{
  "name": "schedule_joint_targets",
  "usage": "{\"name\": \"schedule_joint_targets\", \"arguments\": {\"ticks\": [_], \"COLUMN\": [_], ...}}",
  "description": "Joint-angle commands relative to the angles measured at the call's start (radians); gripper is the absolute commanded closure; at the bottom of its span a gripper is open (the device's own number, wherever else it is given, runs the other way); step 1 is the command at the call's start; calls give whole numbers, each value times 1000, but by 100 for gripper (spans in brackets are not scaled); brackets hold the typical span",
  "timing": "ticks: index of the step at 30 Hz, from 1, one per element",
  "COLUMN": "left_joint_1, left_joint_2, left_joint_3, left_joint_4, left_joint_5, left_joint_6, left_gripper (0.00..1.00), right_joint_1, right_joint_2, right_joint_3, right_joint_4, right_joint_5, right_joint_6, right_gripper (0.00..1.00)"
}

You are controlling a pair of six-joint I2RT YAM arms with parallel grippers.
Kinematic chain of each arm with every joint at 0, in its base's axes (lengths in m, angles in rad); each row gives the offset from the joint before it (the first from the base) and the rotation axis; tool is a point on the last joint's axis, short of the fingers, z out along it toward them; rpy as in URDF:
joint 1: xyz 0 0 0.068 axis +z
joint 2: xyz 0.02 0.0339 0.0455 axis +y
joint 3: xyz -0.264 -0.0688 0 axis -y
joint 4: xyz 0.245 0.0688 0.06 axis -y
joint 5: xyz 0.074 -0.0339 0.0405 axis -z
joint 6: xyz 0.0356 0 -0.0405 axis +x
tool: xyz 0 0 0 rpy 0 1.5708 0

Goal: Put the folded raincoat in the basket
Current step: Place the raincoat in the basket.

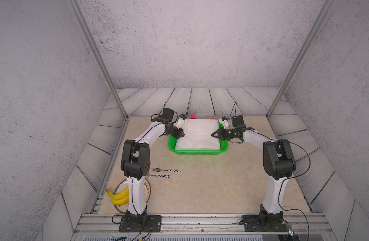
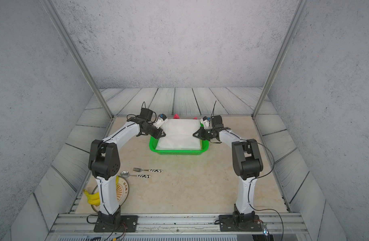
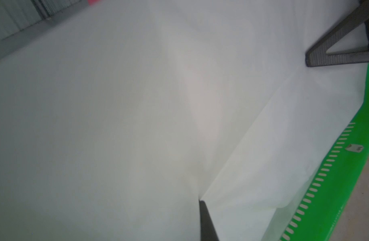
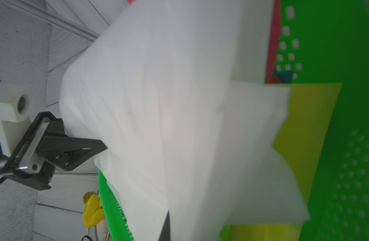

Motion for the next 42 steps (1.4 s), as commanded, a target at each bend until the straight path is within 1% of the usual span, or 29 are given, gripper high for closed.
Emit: {"name": "schedule_joint_targets", "arguments": {"ticks": [1,2,4,5,6,7,8,9,10,16,20,22,24,25,27,28,29,31,32,33,36,40,42], "left_joint_1": [26,29,38,42,46,48,52,56,58,62,62,62,60,60,60,61,61,60,60,60,61,63,67], "left_joint_2": [60,74,96,102,105,106,105,103,99,20,-50,-90,-132,-159,-201,-217,-227,-228,-221,-208,-136,-28,15], "left_joint_3": [58,70,93,98,102,105,107,110,116,132,122,116,107,97,72,60,49,23,10,-7,-19,-4,-1], "left_joint_4": [-111,-121,-138,-140,-140,-139,-140,-141,-145,-167,-180,-188,-186,-179,-160,-147,-140,-109,-81,-33,71,112,116], "left_joint_5": [-7,-10,-17,-22,-32,-41,-46,-49,-50,-34,-86,-138,-168,-176,-161,-121,-55,144,210,246,266,260,246], "left_joint_6": [9,9,1,-7,-19,-29,-37,-44,-48,-51,-48,-33,-34,-36,-55,-65,-70,-93,-119,-172,-275,-299,-291], "left_gripper": [100,100,100,96,90,85,80,72,67,59,58,50,48,45,39,37,37,38,39,41,47,48,49], "right_joint_1": [-13,-12,-12,-12,-12,-13,-14,-12,-11,-11,-11,-11,-9,-6,5,13,22,41,49,56,85,96,89], "right_joint_2": [22,27,40,45,49,51,50,47,42,-50,-140,-194,-236,-256,-280,-285,-286,-265,-247,-224,-132,-7,55], "right_joint_3": [-1,-1,5,10,16,21,26,30,35,11,5,17,30,35,44,50,55,60,63,67,100,127,152], "right_joint_4": [-45,-51,-64,-70,-74,-83,-93,-107,-124,-200,-288,-342,-375,-382,-378,-365,-346,-264,-218,-165,-52,65,28], "right_joint_5": [56,63,68,67,66,70,79,90,100,159,227,259,273,274,256,233,205,106,67,33,-35,-85,-70], "right_joint_6": [-34,-39,-51,-54,-57,-61,-65,-69,-74,-100,-118,-129,-130,-127,-109,-94,-75,-10,28,75,176,253,258], "right_gripper": [100,100,91,86,79,75,74,73,72,71,65,62,61,60,60,60,60,60,61,62,65,66,67]}}
